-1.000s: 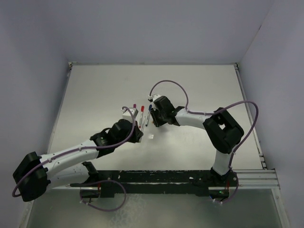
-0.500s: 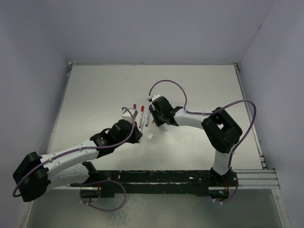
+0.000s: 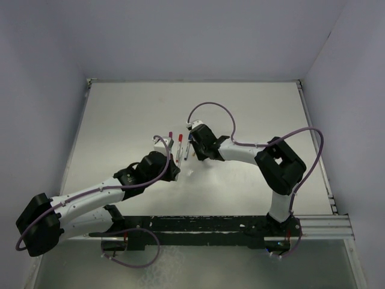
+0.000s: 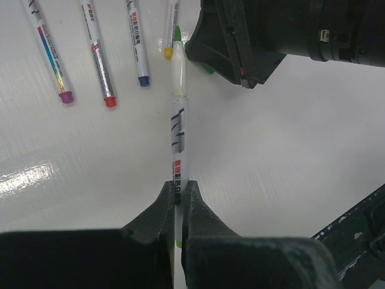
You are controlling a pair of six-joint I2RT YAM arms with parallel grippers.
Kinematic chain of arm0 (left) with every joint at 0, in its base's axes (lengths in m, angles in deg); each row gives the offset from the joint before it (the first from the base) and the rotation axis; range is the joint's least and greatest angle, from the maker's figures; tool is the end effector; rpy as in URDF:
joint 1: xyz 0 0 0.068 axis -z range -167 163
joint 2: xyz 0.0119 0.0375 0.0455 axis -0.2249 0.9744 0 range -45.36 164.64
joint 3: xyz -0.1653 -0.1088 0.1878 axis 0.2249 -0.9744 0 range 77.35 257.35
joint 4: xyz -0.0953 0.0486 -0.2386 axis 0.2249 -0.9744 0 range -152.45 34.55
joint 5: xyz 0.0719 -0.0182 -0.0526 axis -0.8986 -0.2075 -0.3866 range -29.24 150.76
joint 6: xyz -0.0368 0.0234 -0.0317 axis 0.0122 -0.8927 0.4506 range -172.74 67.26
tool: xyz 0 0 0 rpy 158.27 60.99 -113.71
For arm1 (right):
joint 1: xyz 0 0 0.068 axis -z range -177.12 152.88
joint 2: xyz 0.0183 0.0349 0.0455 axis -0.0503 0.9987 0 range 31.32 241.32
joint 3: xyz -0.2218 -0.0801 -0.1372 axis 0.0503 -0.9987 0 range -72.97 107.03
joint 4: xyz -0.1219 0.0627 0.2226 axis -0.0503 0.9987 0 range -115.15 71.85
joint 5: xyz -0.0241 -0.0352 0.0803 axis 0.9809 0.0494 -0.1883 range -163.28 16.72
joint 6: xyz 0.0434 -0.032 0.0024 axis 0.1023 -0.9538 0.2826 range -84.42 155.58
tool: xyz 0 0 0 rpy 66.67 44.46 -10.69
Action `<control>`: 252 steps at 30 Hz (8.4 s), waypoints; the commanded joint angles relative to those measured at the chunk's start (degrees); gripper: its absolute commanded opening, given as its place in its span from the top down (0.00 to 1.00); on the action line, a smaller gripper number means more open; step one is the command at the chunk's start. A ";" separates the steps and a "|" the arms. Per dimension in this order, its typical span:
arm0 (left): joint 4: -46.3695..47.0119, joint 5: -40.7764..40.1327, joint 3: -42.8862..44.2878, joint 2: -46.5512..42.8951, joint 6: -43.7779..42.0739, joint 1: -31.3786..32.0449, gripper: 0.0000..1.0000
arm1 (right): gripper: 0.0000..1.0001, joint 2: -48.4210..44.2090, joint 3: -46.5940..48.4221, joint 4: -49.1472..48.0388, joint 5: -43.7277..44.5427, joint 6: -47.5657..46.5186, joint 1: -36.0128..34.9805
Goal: Insert the pens into the pen caps
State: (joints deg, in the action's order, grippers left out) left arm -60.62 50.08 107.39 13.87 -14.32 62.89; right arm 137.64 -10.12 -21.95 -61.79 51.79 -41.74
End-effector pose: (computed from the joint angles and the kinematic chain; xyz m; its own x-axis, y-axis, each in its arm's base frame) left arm 0.1455 -0.1626 0.2117 -0.6906 -0.1280 -0.7118 0.2857 0.8559 -0.4311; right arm 0.2813 0.2674 0.1626 -0.6620 -0.2691 -0.6995 -0.4231 0.9046 0.0525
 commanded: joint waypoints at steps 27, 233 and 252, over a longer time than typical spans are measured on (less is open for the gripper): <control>31.34 13.55 0.62 10.58 -5.63 -0.41 1.00 | 1.00 -39.97 -17.71 -18.51 5.49 2.28 5.63; 5.74 13.42 38.67 49.88 -14.75 -7.83 1.00 | 0.36 -67.81 -29.03 -11.07 23.73 8.75 -0.22; 4.30 14.61 40.66 54.93 -12.30 -7.87 0.85 | 0.36 -67.13 -30.32 -11.46 23.15 10.60 -0.25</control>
State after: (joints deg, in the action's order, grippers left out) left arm -56.44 64.48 146.47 67.48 -27.72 55.02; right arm 70.30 -40.55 -31.48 -39.72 61.58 -41.74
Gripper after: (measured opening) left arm 0.132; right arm 0.638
